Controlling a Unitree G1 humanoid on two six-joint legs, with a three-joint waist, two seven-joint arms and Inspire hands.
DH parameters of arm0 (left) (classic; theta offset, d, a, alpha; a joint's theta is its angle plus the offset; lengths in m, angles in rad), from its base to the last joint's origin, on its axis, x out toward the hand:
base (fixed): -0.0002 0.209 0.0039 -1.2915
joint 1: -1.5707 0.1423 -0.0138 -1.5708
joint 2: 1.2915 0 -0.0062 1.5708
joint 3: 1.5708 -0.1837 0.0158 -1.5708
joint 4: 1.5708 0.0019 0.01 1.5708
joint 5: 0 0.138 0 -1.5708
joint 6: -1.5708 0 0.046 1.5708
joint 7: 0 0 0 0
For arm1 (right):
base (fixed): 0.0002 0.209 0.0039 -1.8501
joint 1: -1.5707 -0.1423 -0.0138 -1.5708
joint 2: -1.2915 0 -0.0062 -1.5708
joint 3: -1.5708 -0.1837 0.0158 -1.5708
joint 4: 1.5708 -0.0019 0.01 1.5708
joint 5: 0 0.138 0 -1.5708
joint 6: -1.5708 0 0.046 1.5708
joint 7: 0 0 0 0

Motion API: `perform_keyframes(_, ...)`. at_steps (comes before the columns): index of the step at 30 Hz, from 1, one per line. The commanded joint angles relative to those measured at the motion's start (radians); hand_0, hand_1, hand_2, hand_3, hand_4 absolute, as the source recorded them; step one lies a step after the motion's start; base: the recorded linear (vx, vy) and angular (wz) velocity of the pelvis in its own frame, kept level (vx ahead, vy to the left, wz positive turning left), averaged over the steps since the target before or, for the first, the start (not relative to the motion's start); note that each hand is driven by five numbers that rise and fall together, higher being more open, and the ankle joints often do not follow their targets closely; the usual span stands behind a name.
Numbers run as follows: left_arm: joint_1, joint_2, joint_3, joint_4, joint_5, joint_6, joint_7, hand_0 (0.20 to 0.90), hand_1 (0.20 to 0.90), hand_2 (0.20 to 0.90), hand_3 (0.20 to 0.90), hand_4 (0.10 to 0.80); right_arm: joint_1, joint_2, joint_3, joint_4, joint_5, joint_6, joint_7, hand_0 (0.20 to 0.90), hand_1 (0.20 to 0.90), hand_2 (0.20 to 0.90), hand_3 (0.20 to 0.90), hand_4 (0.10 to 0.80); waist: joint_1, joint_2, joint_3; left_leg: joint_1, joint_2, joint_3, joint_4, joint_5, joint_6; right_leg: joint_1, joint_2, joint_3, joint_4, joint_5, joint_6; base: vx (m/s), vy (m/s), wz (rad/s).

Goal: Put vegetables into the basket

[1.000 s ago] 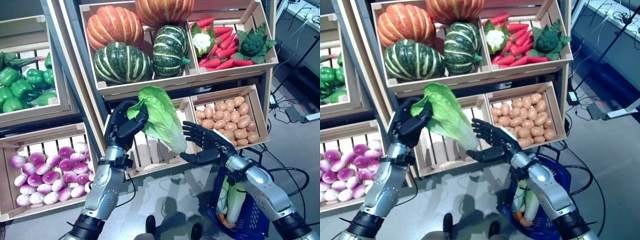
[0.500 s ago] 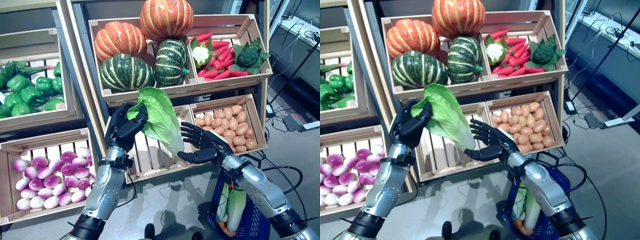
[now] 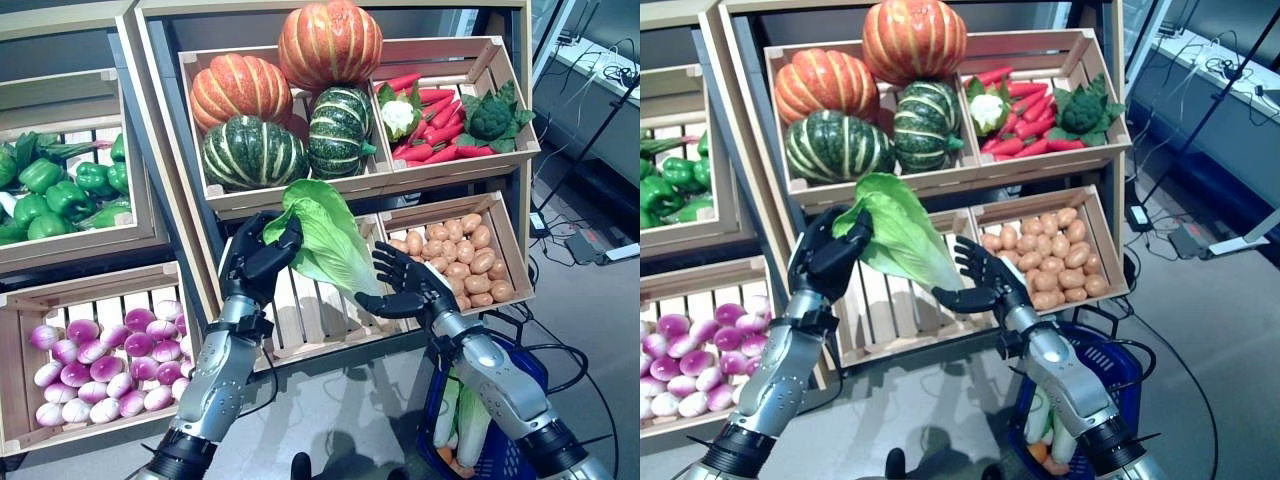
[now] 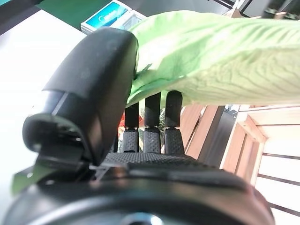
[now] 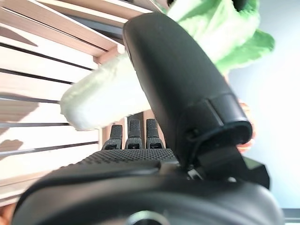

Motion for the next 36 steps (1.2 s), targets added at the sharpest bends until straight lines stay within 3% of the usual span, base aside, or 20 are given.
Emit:
perform_keyframes(1,-0.097,-0.006,0.009,-0.054,-0.009,-0.074,-0.024,0.3,0.3,0.3,0.3,0.4,-0.136,0.022,0.039,-0.02,0.026,-0.022,0.05,0.9,0.9,0.9,0.9,0.8,0.014,-0.021,-0.087,0.053,0.021,0.021,0.001,-0.115,-0.034,0.005,-0.078,0.006,0.001,0.027,0.03,0.0,0.0,0.0)
perform_keyframes(12,-0.102,-0.011,-0.001,-0.031,-0.018,-0.061,-0.049,0.3,0.3,0.3,0.3,0.4,-0.175,0.012,0.135,0.013,0.2,0.041,0.278,0.9,0.9,0.9,0.9,0.8,0.034,-0.036,-0.092,0.058,0.023,0.009,0.001,-0.114,-0.04,0.017,-0.084,-0.006,0.001,0.023,0.031,0.002,-0.002,0.02)
perform_keyframes(18,-0.1,-0.011,-0.003,-0.018,-0.033,-0.055,-0.055,0.3,0.3,0.3,0.3,0.4,-0.177,0.015,0.144,0.017,0.229,0.016,0.289,0.9,0.9,0.9,0.9,0.8,0.034,-0.038,-0.097,0.059,0.027,0.01,0.001,-0.111,-0.042,0.017,-0.085,-0.006,0.001,0.024,0.032,0.002,-0.002,0.02)
perform_keyframes(25,-0.106,-0.02,-0.007,-0.013,-0.041,-0.053,-0.048,0.3,0.3,0.3,0.3,0.4,-0.187,0.049,0.137,0.032,0.22,-0.022,0.217,0.9,0.9,0.9,0.9,0.8,0.034,-0.033,-0.098,0.058,0.025,0.008,0.001,-0.11,-0.041,0.016,-0.087,-0.001,0.001,0.026,0.032,0.0,0.0,0.0)
perform_keyframes(26,-0.106,-0.021,-0.008,-0.013,-0.042,-0.053,-0.047,0.3,0.3,0.3,0.3,0.4,-0.187,0.052,0.138,0.032,0.221,-0.024,0.212,0.599,0.599,0.599,0.599,0.599,0.034,-0.033,-0.098,0.058,0.025,0.008,0.001,-0.11,-0.041,0.016,-0.087,-0.001,0.001,0.026,0.032,0.0,0.0,0.0)
perform_keyframes(28,-0.105,-0.024,-0.008,-0.009,-0.048,-0.056,-0.047,0.3,0.3,0.3,0.3,0.4,-0.185,0.06,0.135,0.036,0.203,-0.032,0.194,0.3,0.3,0.3,0.3,0.4,0.034,-0.031,-0.098,0.059,0.024,0.008,0.001,-0.11,-0.04,0.016,-0.089,0.001,0.001,0.026,0.032,0.0,0.0,0.0)
perform_keyframes(36,-0.111,-0.033,-0.014,-0.01,-0.053,-0.056,-0.038,0.3,0.3,0.3,0.3,0.4,-0.187,0.072,0.134,0.049,0.202,-0.034,0.18,0.3,0.3,0.3,0.3,0.4,0.032,-0.029,-0.097,0.059,0.024,0.009,0.001,-0.111,-0.041,0.016,-0.092,0.004,0.001,0.027,0.034,0.0,0.0,0.0)
